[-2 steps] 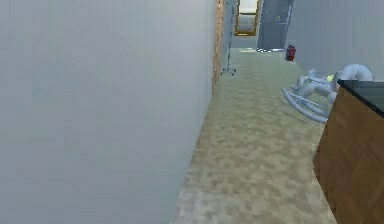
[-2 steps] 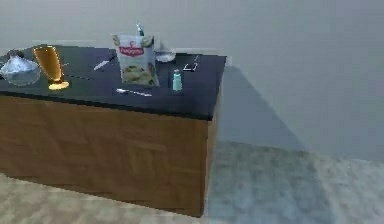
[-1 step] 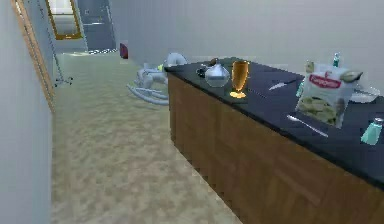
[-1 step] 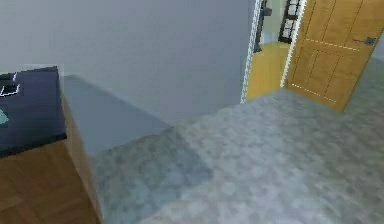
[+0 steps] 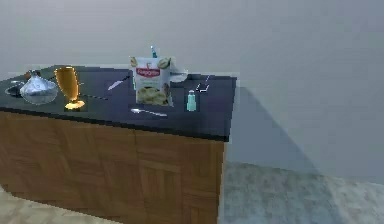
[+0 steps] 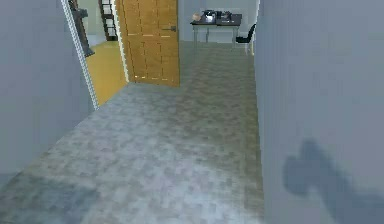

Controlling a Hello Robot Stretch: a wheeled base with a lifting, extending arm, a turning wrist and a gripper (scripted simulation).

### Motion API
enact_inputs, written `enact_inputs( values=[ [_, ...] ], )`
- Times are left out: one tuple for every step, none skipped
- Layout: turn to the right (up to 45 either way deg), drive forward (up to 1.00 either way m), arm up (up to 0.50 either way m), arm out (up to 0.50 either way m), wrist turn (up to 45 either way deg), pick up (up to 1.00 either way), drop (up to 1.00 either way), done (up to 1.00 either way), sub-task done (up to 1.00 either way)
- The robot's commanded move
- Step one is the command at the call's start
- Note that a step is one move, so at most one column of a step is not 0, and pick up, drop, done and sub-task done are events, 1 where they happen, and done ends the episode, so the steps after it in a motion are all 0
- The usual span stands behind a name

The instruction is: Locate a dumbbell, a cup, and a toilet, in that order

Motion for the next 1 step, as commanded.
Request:
enact_inputs(
  values=[
    [9.0, 0.00, 0.00, 0.00, 0.0, 0.00, 0.00, 0.00, 0.00]
  ],
)
